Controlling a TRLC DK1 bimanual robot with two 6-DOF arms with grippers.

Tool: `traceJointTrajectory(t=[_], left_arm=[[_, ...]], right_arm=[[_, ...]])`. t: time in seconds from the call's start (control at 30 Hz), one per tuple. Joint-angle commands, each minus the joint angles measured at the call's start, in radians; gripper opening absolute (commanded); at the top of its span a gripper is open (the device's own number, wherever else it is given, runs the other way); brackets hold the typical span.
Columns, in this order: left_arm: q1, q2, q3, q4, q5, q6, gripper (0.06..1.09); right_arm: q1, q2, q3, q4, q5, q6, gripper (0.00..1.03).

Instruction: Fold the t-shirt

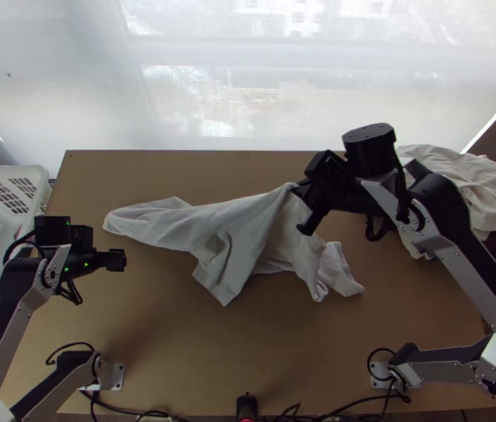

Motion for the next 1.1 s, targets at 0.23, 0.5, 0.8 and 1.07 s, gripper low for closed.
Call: traceJointTrajectory(t=[0.23,0.5,0.8,1.07], left_arm=[[-0.016,0.086,0.017,0.048,0.001,0.005,1.02],[-0.016,0.106,0.005,0.062,0.001,0.025,1.02],[-0.014,0.328,0.143,0.171,0.001,-0.012,1.02],[-0.039,0.552,0.341,0.191,0.001,-0.066,1.02]], right_arm=[[-0.352,-0.095,-0.219,0.011,-0.028,-0.172,0.03],[-0.484,-0.089,-0.370,0.120,-0.062,-0.243,0.03],[-0.465,-0.081,-0.498,0.217,-0.067,-0.215,0.23],[-0.461,-0.112,-0.530,0.247,-0.065,-0.146,0.99]])
